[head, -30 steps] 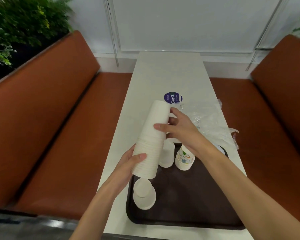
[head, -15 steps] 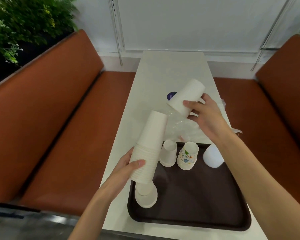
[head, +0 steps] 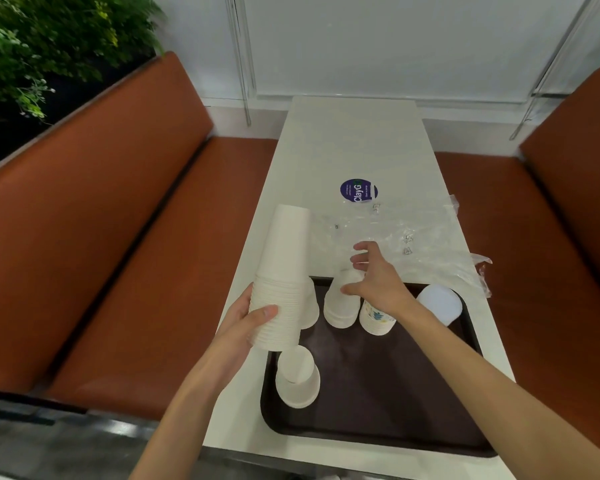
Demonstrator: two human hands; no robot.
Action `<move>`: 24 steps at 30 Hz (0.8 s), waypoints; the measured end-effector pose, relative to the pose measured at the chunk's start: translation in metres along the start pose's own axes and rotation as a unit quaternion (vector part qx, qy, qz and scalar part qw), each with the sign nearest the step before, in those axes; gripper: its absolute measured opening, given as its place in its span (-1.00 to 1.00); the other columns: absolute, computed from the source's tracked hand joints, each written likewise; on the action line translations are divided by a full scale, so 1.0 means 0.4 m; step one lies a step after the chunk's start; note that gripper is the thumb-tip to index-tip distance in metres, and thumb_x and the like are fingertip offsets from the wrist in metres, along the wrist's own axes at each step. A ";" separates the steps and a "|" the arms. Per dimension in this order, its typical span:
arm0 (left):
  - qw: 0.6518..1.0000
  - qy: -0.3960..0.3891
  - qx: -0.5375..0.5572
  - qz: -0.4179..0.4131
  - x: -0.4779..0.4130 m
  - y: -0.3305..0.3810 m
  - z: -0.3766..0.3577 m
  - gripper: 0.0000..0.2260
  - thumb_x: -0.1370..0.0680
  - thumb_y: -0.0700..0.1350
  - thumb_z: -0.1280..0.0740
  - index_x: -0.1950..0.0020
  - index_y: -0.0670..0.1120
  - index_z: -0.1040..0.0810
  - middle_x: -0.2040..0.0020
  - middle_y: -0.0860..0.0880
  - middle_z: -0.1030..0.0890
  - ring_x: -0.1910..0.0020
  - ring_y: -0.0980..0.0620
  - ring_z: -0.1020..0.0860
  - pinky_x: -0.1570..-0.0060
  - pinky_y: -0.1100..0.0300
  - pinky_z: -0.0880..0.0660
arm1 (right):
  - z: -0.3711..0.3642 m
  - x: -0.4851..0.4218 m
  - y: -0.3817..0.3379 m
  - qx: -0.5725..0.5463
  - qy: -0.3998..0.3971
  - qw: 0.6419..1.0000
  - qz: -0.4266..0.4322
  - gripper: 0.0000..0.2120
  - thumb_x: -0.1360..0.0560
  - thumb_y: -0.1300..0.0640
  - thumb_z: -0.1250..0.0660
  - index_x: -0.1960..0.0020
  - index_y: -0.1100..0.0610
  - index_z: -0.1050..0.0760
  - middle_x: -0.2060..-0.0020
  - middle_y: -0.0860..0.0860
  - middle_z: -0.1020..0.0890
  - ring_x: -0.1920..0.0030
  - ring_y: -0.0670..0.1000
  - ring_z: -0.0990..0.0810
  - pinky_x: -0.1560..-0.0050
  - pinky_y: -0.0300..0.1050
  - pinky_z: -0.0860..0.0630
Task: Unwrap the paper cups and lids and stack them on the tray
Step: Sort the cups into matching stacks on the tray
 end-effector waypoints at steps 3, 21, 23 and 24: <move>1.000 0.001 0.003 -0.002 0.000 0.003 -0.001 -0.24 -0.22 0.07 -0.47 -0.40 -0.05 -0.42 -0.30 -0.15 -0.59 -0.29 -0.17 -0.55 -0.30 -0.14 -0.48 | 0.002 0.007 -0.020 0.018 0.029 0.998 0.057 -0.43 -0.39 0.30 -0.49 -0.33 0.08 -0.38 -0.17 0.03 -0.52 -0.20 -0.01 -0.49 -0.16 -0.22 -0.37; 0.999 -0.032 0.008 -0.012 -0.020 0.017 -0.079 -0.39 -0.27 0.03 -0.53 -0.30 0.00 -0.48 -0.11 0.02 -0.70 -0.09 0.04 -0.67 0.08 0.22 -0.60 | 0.057 0.028 0.133 0.364 -0.045 0.930 0.037 -0.33 -0.41 0.05 -0.48 -0.46 0.00 -0.30 -0.24 0.06 -0.45 -0.23 0.15 -0.45 -0.19 0.05 -0.43; 0.999 -0.034 0.007 -0.011 -0.024 0.017 -0.088 -0.46 -0.31 -0.05 -0.45 -0.28 0.01 -0.49 -0.08 0.05 -0.71 -0.07 0.07 -0.67 0.10 0.24 -0.60 | 0.069 0.026 0.142 0.341 -0.029 0.939 0.029 -0.36 -0.43 0.09 -0.47 -0.44 0.02 -0.31 -0.19 0.07 -0.48 -0.19 0.16 -0.50 -0.11 0.05 -0.49; 0.999 -0.034 0.006 -0.008 -0.025 0.016 -0.093 -0.43 -0.27 -0.02 -0.46 -0.28 0.01 -0.49 -0.09 0.04 -0.71 -0.08 0.06 -0.67 0.09 0.23 -0.60 | 0.076 0.023 0.144 0.334 -0.020 0.942 0.028 -0.37 -0.43 0.11 -0.47 -0.43 0.02 -0.32 -0.19 0.08 -0.48 -0.18 0.16 -0.50 -0.07 0.04 -0.51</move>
Point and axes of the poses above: each hand's wrist, its own x-axis away from the middle knuckle, its own z-axis out of the back of the hand, y = z × x, the point moved 8 cm from there along -x, towards the middle knuckle
